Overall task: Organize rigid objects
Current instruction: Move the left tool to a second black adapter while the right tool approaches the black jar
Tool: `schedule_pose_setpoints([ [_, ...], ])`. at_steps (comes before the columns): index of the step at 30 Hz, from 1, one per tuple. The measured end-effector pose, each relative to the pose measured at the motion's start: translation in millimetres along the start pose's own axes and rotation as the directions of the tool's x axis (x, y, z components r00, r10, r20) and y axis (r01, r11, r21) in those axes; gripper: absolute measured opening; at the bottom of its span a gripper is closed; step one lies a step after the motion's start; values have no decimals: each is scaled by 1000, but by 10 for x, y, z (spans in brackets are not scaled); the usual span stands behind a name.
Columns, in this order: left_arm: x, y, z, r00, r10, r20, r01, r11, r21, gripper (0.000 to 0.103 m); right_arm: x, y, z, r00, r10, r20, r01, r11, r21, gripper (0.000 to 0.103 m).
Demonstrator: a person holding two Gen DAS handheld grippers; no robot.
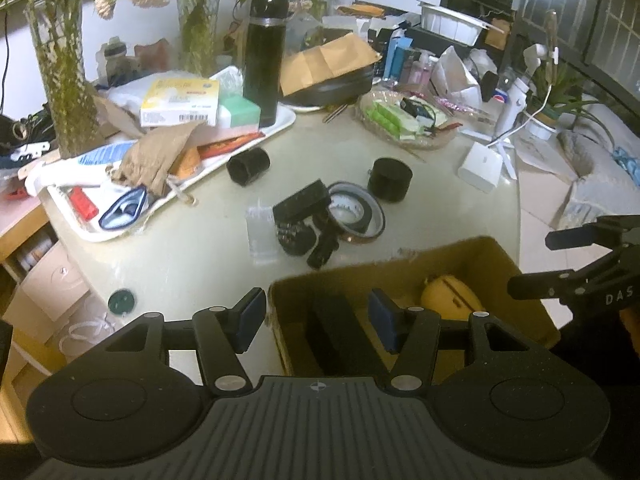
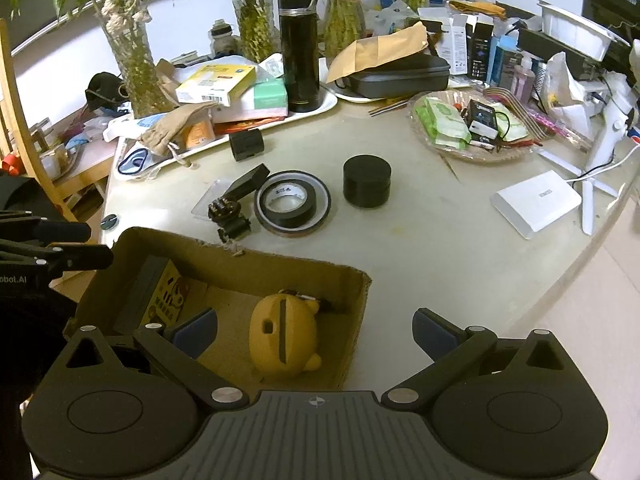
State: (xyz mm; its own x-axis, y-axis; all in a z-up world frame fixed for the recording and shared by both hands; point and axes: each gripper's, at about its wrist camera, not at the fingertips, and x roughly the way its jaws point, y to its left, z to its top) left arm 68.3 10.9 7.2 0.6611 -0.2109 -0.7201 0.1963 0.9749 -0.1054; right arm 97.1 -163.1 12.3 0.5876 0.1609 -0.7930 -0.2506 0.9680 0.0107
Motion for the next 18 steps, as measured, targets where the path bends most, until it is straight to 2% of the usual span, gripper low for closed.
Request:
schedule_pose_setpoints([
  [8, 151, -4, 220, 999, 0, 37, -1, 999, 32, 56, 88, -38, 120, 1000, -12, -2, 12, 1000, 4, 103],
  [18, 315, 6, 415, 999, -12, 52, 6, 992, 123, 56, 171, -199, 281, 999, -30, 16, 29, 999, 14, 103],
])
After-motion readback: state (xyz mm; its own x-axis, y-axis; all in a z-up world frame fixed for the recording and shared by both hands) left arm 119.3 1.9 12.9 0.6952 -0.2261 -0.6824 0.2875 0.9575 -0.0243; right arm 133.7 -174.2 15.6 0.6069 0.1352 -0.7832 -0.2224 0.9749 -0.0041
